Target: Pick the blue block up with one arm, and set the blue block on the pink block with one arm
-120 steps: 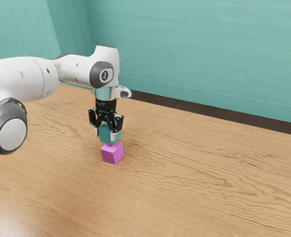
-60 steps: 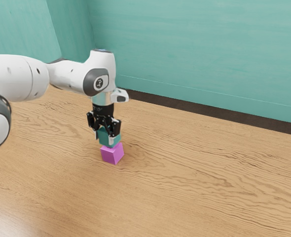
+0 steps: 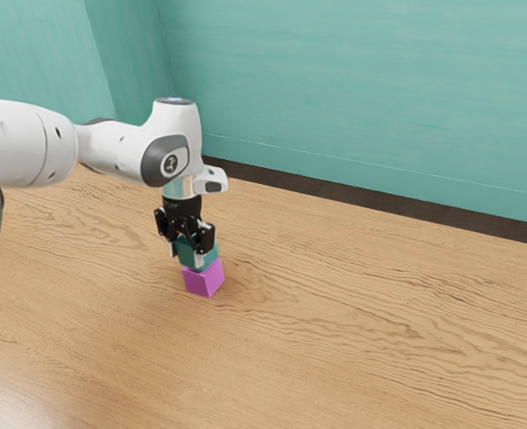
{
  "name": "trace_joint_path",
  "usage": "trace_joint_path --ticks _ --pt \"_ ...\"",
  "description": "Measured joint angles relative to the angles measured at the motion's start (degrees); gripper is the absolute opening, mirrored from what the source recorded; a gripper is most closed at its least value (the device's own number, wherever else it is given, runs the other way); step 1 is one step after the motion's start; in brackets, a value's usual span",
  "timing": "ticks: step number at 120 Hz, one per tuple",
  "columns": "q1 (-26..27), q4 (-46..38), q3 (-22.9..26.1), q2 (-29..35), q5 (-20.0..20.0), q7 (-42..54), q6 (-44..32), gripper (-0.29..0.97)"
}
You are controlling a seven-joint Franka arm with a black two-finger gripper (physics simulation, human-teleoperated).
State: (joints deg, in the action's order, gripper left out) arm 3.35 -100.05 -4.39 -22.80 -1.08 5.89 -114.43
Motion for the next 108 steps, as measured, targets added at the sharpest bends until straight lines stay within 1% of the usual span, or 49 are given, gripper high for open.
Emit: trace_joint_path --ticks 53,70,86,94,104,108 --pt "0.07 -1.30 0.22 0.07 0.06 1.34 -2.74 0.39" --pt "-0.08 -1.99 0.18 0.14 0.63 1.63 -2.92 0.51" --pt "-0.18 -2.11 0.18 0.54 0.87 1.84 -2.99 0.58" --pt "-0.18 -2.43 0.19 2.40 0.92 1.90 -2.95 0.60" --pt "0.03 -4.26 0.17 9.59 0.95 1.91 -2.71 0.62" --pt "0.15 -4.59 0.17 11.52 0.96 1.89 -2.59 0.62"
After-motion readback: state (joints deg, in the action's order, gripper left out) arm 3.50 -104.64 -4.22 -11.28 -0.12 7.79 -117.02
